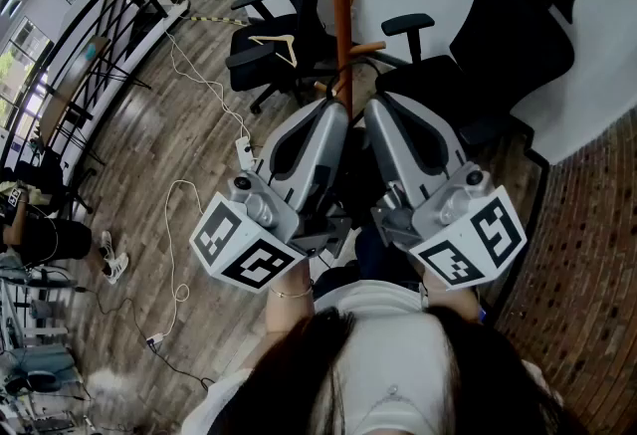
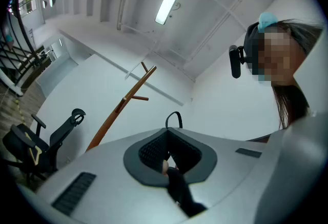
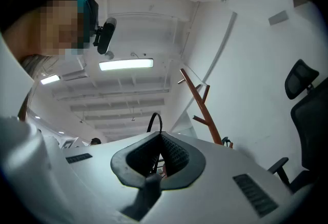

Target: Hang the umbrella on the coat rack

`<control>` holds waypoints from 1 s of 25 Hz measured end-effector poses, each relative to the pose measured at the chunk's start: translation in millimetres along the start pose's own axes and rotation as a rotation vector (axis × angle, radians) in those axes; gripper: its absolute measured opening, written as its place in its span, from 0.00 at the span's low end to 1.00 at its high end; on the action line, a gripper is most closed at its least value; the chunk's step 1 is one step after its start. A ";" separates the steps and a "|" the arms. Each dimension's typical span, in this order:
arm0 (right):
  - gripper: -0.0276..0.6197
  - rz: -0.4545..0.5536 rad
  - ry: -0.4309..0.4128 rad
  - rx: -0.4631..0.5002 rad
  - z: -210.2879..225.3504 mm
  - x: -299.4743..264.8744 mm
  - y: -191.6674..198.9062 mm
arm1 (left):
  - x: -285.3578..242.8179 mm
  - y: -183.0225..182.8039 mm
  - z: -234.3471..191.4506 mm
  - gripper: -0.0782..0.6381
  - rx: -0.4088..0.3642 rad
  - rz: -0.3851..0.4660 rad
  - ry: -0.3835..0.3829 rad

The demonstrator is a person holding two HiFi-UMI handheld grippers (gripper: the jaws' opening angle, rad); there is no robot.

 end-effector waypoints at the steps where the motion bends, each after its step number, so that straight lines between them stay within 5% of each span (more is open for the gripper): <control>1: 0.10 0.000 -0.002 -0.002 1.7 -1.7 0.4 | -1.5 0.5 -2.0 0.12 0.001 0.000 -0.001; 25: 0.10 0.017 0.005 -0.030 37.3 -55.6 3.0 | -36.7 -9.6 -55.4 0.12 -0.006 -0.006 0.012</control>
Point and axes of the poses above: the fingertips, and each gripper's own axes: x backward along the fingers, z to its right, y out of its underside, the point moved 3 cm from there along x, backward along the fingers, and after that the axes turned 7 degrees about -x, right-handed, at the moved point
